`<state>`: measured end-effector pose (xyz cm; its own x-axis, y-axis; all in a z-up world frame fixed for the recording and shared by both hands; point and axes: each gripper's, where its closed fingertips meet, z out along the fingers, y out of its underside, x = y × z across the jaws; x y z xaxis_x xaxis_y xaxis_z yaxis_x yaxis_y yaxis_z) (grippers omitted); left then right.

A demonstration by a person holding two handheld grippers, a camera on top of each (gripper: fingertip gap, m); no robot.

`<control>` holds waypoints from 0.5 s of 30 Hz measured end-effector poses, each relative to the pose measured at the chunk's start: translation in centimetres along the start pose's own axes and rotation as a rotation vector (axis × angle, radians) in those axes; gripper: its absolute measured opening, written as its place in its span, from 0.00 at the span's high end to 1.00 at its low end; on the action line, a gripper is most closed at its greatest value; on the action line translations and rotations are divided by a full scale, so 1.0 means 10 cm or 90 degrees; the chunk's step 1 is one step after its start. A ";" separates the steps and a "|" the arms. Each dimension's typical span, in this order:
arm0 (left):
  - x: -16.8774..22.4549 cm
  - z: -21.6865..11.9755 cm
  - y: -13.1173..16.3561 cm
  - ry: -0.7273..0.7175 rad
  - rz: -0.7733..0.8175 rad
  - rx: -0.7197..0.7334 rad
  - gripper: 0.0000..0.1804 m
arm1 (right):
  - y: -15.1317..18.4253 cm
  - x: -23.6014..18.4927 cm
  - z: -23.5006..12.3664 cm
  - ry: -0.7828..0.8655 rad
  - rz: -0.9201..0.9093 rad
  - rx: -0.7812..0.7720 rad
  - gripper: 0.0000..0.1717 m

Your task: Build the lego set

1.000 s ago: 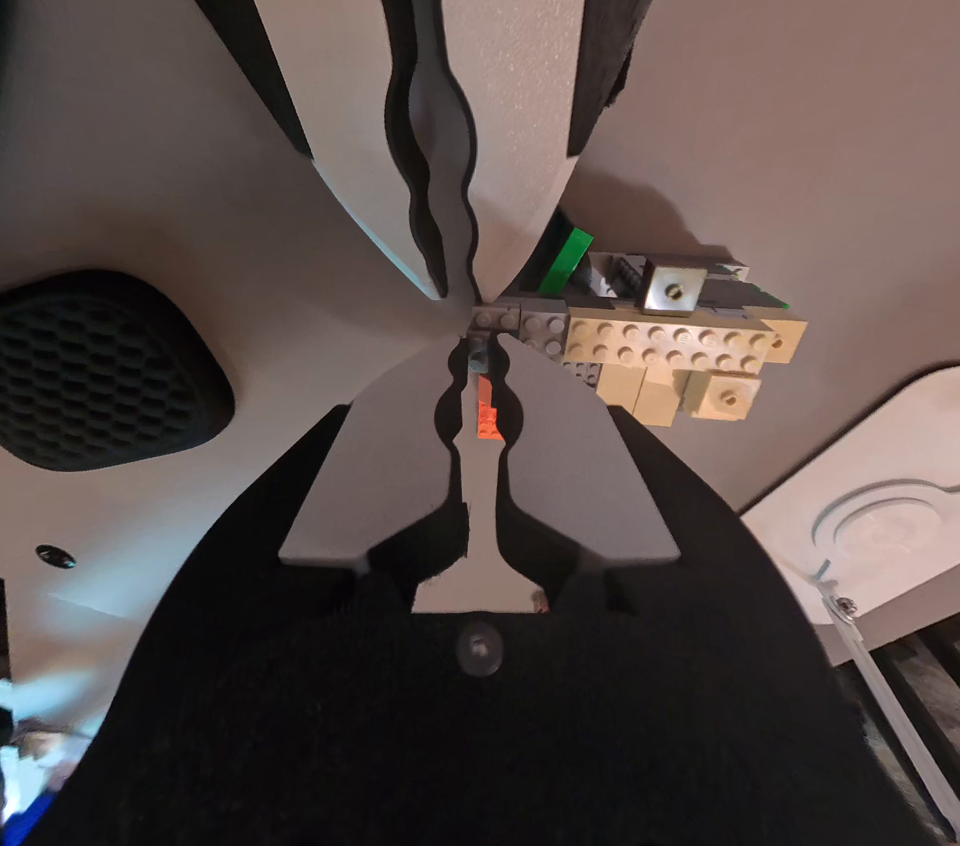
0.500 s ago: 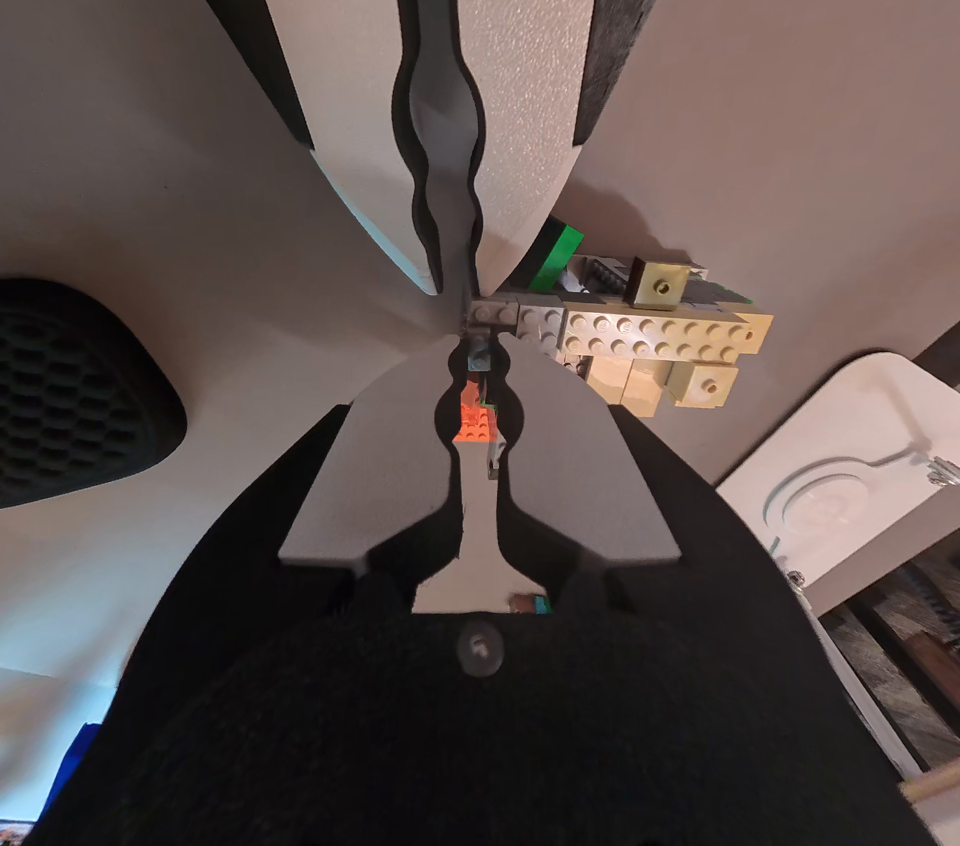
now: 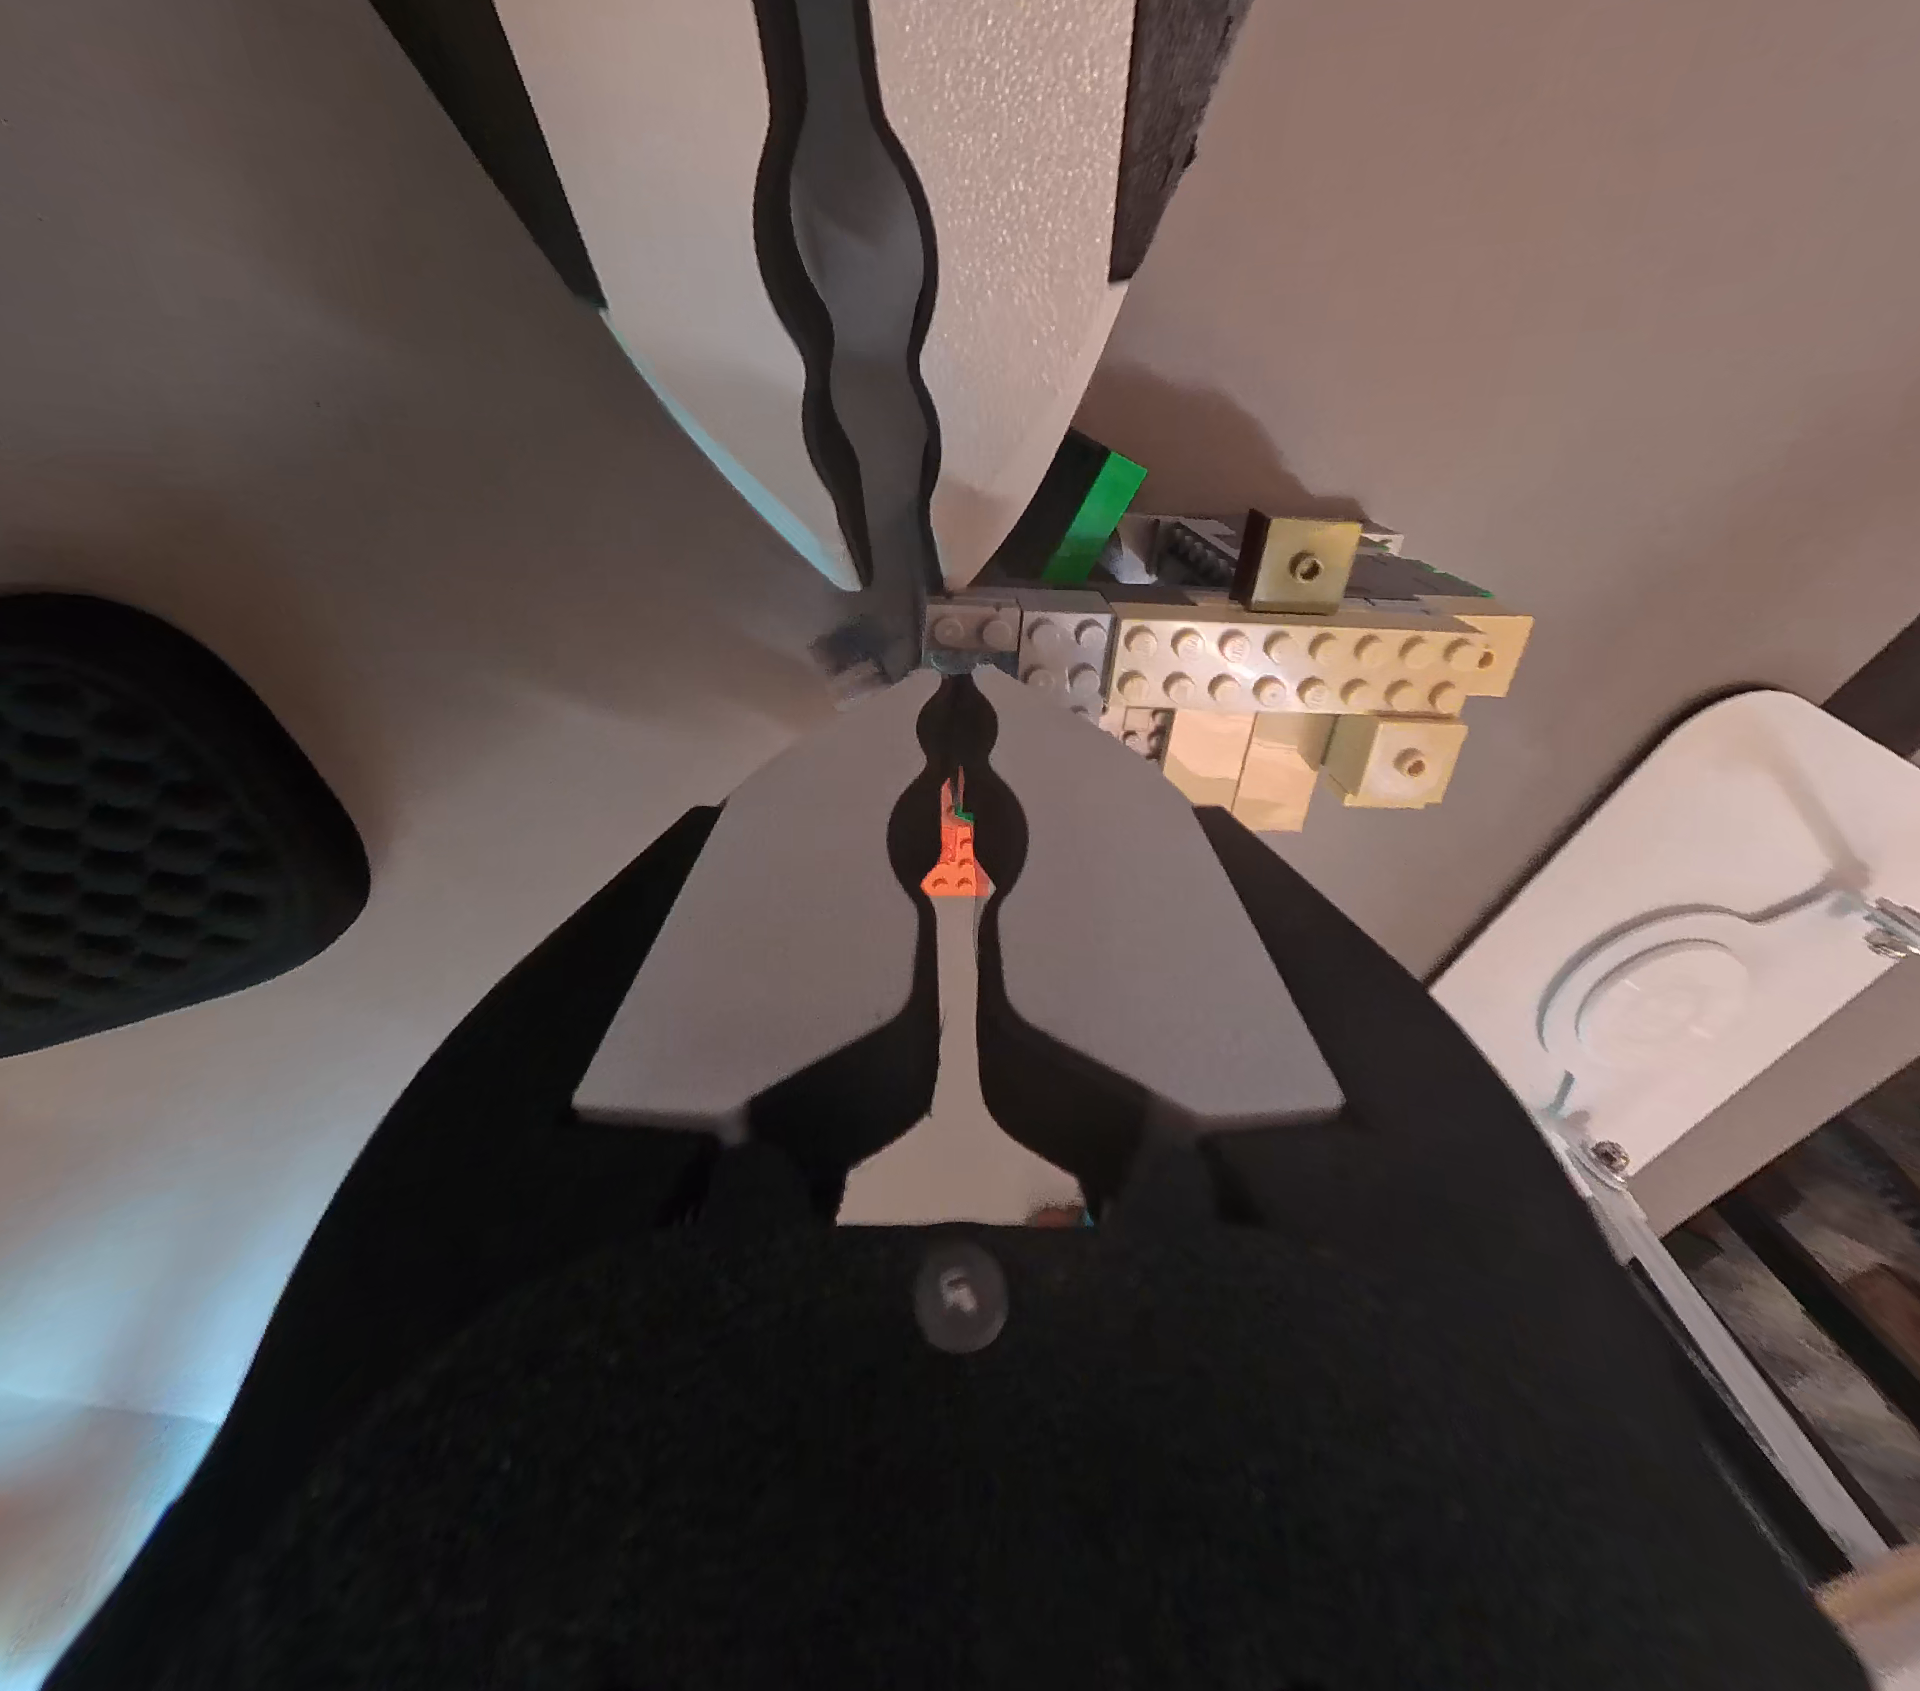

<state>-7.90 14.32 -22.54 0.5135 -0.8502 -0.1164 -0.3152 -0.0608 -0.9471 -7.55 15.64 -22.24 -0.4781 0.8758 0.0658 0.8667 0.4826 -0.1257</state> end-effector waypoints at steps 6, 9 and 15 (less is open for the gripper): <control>0.00 -0.04 0.01 0.001 0.001 0.002 0.94 | 0.03 -0.09 -0.23 0.041 0.050 0.071 0.98; 0.01 -0.07 0.02 0.001 0.011 0.001 0.94 | 0.13 -0.32 -0.13 0.056 0.114 0.122 0.96; 0.06 -0.05 0.02 0.012 0.020 0.004 0.94 | 0.30 -0.53 0.50 0.147 0.324 0.264 0.89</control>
<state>-8.09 13.49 -22.68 0.4888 -0.8609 -0.1411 -0.3260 -0.0302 -0.9449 -3.12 12.39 -27.94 0.0561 0.9932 0.1016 0.8277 0.0106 -0.5610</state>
